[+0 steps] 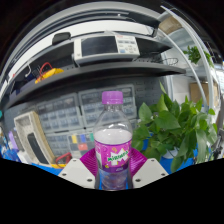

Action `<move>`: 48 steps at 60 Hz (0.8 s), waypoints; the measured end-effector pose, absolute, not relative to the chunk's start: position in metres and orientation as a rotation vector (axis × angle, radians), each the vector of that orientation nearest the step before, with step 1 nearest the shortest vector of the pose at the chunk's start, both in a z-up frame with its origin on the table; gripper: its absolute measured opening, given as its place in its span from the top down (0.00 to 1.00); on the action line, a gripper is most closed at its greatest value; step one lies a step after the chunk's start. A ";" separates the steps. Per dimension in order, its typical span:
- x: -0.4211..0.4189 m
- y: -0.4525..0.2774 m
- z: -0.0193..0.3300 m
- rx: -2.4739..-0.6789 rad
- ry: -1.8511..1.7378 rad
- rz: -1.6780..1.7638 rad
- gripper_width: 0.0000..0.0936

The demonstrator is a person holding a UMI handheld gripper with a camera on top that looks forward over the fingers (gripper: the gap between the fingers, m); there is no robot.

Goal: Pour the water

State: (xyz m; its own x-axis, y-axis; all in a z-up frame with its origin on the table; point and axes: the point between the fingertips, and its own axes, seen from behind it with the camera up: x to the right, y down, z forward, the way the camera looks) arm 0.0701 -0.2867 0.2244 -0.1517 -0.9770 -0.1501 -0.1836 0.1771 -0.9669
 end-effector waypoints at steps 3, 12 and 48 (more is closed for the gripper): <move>0.071 -0.302 0.209 -1.175 1.542 -1.099 0.60; 0.073 -0.329 0.152 -1.238 1.587 -1.113 0.60; 0.055 -0.325 0.092 -1.304 1.602 -1.092 0.28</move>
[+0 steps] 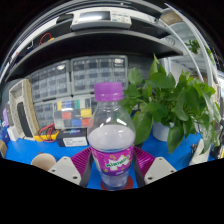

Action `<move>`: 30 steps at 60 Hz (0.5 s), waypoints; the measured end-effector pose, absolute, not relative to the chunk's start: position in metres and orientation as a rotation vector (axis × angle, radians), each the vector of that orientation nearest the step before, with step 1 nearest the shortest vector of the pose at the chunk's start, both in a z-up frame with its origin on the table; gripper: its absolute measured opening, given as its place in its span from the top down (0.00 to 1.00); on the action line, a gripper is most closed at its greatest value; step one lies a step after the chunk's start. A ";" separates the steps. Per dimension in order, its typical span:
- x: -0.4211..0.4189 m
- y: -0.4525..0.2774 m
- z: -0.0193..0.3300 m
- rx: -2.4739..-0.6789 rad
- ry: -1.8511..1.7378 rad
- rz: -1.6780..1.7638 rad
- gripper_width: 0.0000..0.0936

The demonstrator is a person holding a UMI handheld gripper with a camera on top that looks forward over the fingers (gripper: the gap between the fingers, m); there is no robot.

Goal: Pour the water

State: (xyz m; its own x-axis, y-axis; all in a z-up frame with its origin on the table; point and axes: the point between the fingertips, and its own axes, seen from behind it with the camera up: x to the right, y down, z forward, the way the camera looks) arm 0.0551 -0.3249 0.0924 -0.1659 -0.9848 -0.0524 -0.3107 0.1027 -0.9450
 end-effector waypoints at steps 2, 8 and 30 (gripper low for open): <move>0.051 -0.323 0.088 -1.322 1.615 -1.084 0.28; 0.031 -0.317 0.083 -1.346 1.625 -1.106 0.28; -0.085 -0.254 0.104 -1.362 1.695 -1.105 0.18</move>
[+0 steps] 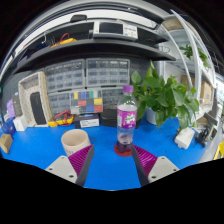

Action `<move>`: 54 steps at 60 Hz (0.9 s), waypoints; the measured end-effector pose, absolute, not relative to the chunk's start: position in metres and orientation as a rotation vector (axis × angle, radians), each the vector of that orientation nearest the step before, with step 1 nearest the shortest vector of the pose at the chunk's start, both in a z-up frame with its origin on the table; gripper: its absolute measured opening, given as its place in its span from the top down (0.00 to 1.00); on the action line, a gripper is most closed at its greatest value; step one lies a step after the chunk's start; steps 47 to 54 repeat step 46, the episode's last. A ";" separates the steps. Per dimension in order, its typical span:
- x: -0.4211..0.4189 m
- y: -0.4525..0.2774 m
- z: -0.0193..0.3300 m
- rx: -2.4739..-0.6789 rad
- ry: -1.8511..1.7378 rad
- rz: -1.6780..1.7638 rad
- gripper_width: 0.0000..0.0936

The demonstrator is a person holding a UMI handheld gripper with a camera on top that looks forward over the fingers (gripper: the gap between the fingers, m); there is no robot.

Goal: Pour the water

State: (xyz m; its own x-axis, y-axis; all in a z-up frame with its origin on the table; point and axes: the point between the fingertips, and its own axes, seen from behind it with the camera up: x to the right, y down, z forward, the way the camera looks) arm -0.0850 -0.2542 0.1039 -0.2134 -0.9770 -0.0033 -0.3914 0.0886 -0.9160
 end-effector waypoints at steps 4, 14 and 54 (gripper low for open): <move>-0.102 -0.243 0.122 -1.344 1.712 -1.112 0.19; -0.132 -0.186 0.180 -1.418 1.625 -1.090 0.19; -0.194 -0.051 0.259 -1.539 1.439 -0.967 0.18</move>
